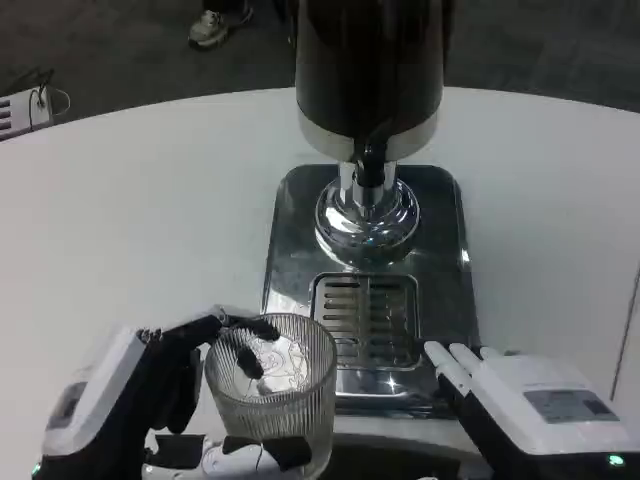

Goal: Grasp the cup under the faucet to collect the drink, then remove the cup.

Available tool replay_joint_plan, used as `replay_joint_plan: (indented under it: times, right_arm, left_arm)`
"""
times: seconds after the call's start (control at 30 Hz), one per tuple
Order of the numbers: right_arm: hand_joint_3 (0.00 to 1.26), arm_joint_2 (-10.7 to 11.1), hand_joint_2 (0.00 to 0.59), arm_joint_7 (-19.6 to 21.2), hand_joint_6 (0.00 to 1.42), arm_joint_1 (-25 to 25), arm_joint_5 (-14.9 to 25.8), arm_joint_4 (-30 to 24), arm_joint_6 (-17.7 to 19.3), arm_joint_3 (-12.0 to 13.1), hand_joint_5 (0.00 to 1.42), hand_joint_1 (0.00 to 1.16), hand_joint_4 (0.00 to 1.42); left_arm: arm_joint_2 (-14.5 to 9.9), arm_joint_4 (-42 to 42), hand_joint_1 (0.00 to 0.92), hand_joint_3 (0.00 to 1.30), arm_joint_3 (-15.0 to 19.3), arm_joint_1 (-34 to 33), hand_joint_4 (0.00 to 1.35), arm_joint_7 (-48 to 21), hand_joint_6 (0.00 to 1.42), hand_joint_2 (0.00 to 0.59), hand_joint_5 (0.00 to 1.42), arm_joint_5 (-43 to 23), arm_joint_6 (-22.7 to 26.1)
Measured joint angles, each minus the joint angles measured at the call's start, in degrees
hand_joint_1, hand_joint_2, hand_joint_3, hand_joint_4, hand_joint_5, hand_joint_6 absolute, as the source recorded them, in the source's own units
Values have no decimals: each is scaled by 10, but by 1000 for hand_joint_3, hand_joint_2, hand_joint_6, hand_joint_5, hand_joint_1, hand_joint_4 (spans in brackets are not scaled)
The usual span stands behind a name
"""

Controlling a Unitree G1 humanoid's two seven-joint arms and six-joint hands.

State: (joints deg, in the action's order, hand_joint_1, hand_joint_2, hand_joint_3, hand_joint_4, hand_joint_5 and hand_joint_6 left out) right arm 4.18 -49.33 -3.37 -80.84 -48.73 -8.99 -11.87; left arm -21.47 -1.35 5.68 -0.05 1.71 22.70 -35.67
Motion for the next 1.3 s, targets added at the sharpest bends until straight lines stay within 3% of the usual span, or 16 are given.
replay_joint_plan:
  times: [0.4, 0.8, 1.3]
  right_arm:
    - [0, -4, 478, 0, 0, 1, 2, 0, -1, 6, 0, 521, 0]
    - [0, -12, 478, 11, 0, 5, 17, -3, -3, 29, 0, 521, 0]
    - [0, 6, 478, 10, 0, 4, 59, -17, -4, 60, 0, 521, 0]
  left_arm:
    - [8, 75, 493, 970, -22, -68, 1110, 21, 1424, 0, 1340, 28, 5]
    - [6, 146, 485, 971, -38, -175, 1110, 62, 1424, 0, 1340, 72, 13]
    - [1, 248, 484, 971, -91, -268, 1110, 114, 1424, 0, 1340, 120, 42]
